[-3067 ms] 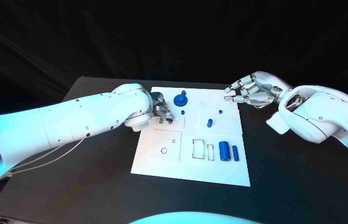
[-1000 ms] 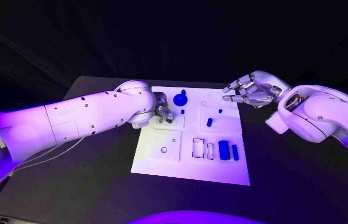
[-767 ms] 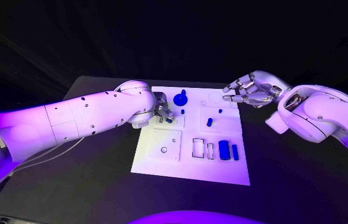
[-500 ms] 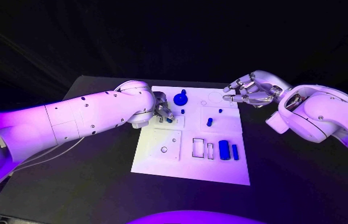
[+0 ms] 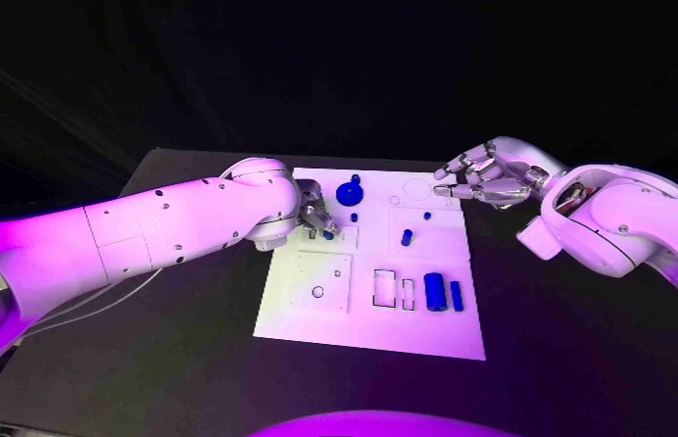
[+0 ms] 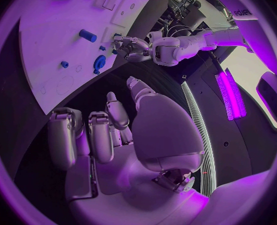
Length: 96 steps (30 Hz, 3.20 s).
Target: Assemble the parts on the task board
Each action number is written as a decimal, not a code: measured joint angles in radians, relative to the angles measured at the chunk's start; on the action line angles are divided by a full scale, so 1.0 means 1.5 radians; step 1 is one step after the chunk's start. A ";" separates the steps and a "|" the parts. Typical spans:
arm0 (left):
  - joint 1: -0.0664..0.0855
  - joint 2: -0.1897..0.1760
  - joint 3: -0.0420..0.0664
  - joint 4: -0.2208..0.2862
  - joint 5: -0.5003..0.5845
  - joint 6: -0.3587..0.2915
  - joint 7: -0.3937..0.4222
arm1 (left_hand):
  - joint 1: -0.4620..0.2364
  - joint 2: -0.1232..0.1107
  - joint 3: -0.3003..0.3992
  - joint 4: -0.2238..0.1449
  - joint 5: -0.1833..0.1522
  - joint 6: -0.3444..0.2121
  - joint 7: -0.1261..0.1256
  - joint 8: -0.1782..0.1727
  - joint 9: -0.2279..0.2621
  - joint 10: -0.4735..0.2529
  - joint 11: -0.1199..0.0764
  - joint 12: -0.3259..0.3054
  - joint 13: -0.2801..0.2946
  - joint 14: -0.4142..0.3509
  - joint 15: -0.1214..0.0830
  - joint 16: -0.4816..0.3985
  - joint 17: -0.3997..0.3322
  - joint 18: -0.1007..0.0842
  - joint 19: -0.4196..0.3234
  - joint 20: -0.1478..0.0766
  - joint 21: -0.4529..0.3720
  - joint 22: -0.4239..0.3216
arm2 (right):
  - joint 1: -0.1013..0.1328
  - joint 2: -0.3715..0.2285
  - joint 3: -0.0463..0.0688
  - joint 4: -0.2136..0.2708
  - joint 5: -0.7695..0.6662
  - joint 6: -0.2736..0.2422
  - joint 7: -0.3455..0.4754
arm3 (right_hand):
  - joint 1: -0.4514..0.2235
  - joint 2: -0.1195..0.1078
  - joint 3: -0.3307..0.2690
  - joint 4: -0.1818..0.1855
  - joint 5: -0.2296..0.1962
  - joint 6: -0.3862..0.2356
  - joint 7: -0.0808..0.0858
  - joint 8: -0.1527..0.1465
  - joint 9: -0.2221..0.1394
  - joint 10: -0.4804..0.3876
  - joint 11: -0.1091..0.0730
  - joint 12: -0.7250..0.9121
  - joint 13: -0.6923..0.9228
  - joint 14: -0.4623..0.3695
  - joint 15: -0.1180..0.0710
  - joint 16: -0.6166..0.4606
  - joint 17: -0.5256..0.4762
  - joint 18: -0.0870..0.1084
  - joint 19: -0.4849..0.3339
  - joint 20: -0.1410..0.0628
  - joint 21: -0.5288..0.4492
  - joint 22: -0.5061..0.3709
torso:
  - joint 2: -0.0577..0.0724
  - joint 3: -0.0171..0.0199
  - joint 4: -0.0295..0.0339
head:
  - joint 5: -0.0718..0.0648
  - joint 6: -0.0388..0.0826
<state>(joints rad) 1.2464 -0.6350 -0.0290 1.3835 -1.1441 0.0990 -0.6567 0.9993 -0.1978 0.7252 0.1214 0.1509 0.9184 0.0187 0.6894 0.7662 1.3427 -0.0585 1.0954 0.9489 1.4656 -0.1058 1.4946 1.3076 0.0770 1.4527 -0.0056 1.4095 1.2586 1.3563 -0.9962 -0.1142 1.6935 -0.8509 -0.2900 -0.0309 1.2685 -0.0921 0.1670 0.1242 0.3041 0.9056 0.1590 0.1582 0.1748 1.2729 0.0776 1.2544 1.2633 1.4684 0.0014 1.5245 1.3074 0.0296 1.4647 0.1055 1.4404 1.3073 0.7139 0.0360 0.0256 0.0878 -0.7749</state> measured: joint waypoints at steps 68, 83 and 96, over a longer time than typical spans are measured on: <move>0.083 -0.023 0.046 -0.083 0.040 0.035 0.006 | 0.070 0.043 -0.328 0.113 0.000 -0.067 0.041 -0.077 -0.112 -0.132 0.042 -0.120 -0.223 0.001 0.025 -0.013 0.000 0.011 -0.049 0.021 -0.086 -0.124 | -0.002 0.008 -0.002 -0.023 0.002 -0.002 0.007 | -0.017 -0.003 -0.029 0.025 0.023 0.000 0.000 0.008 -0.008 -0.028 -0.004 -0.031 -0.029 -0.003 -0.002 -0.043 0.000 0.011 -0.001 -0.004 -0.057 0.000 | 0.000 -0.0004 0.0000 | 0.006 0.018; 0.084 0.027 0.028 -0.174 0.045 0.073 0.013 | 0.073 0.047 -0.357 0.114 0.000 -0.058 0.042 -0.084 -0.134 -0.132 0.042 -0.120 -0.229 -0.001 0.028 -0.013 0.000 0.011 -0.043 0.026 -0.082 -0.110 | -0.003 0.013 -0.002 -0.025 0.002 -0.002 0.007 | -0.017 -0.003 -0.028 0.025 0.023 0.000 0.000 0.008 -0.008 -0.028 -0.004 -0.031 -0.029 -0.003 -0.002 -0.043 0.000 0.011 -0.001 -0.004 -0.057 0.000 | 0.003 -0.0004 -0.0013 | 0.007 0.016; 0.077 0.052 0.024 -0.209 0.045 0.097 0.014 | 0.062 0.058 -0.394 0.115 0.000 -0.042 0.040 -0.084 -0.148 -0.127 0.042 -0.103 -0.219 -0.001 0.028 -0.013 0.000 0.011 -0.038 0.026 -0.072 -0.093 | -0.003 0.020 -0.002 -0.024 0.002 -0.003 0.007 | -0.017 -0.003 -0.028 0.025 0.026 0.000 0.000 0.008 -0.008 -0.028 -0.004 -0.031 -0.029 -0.003 -0.002 -0.043 0.000 0.011 -0.001 -0.004 -0.057 0.000 | 0.005 -0.0001 -0.0051 | 0.010 0.018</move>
<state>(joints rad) 1.3623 -0.5563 0.0067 1.0706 -1.0763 0.2443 -0.6359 1.0919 -0.1105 0.1341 0.2932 0.1509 0.8559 0.0781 0.5627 0.5445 1.1519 0.0040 0.9409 0.6202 1.4641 -0.0646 1.4753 1.3077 0.0932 1.3957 0.0338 1.3015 1.1185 1.3515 -0.9656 -0.1177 1.6578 -0.8481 -0.2939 -0.0201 1.2435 -0.0963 0.1243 0.1613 0.3430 0.9056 0.1591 0.1698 0.1627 1.2310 0.0716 1.2080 1.2197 1.4646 -0.0022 1.4605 1.3073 0.0457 1.4631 0.0998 1.3554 1.3073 0.7210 0.0359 0.0179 0.1032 -0.7479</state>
